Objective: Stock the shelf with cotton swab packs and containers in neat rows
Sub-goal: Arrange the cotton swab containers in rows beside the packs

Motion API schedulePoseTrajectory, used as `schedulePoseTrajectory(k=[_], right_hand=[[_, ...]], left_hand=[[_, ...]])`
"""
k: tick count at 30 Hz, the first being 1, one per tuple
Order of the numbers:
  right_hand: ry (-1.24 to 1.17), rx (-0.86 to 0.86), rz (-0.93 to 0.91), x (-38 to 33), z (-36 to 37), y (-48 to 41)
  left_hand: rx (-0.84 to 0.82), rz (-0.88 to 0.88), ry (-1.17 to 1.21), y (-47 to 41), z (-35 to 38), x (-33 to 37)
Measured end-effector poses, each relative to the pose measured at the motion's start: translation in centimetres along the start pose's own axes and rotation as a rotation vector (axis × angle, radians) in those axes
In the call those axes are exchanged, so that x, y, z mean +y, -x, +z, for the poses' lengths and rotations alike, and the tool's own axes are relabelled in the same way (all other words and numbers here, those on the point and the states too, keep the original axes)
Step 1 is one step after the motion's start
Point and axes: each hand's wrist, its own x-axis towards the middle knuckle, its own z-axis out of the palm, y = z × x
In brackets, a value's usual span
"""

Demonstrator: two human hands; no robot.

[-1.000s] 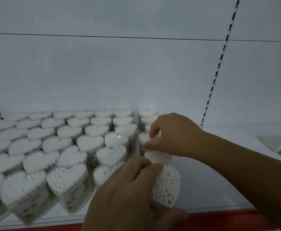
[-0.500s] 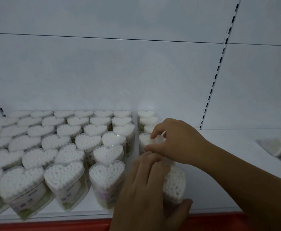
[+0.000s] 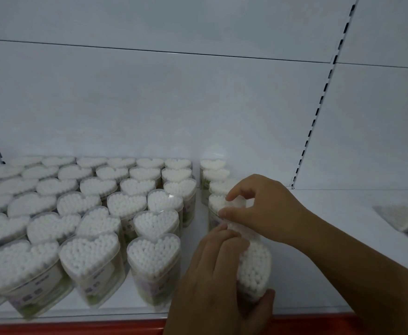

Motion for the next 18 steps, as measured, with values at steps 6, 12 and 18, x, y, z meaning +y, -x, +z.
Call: schedulePoseTrajectory(k=[6, 12, 18], right_hand=[[-0.177, 0.046, -0.075, 1.0, -1.3, 2.8], [-0.226, -0.032, -0.093, 1.3, -0.8, 4.4], [-0.292, 0.099, -0.082, 1.0, -1.0, 5.0]], left_hand=[[-0.017, -0.040, 0.011, 0.2, 0.7, -1.0], [-0.159, -0.141, -0.035, 0.5, 0.8, -1.4], [-0.123, -0.060, -0.121, 0.3, -0.3, 0.5]])
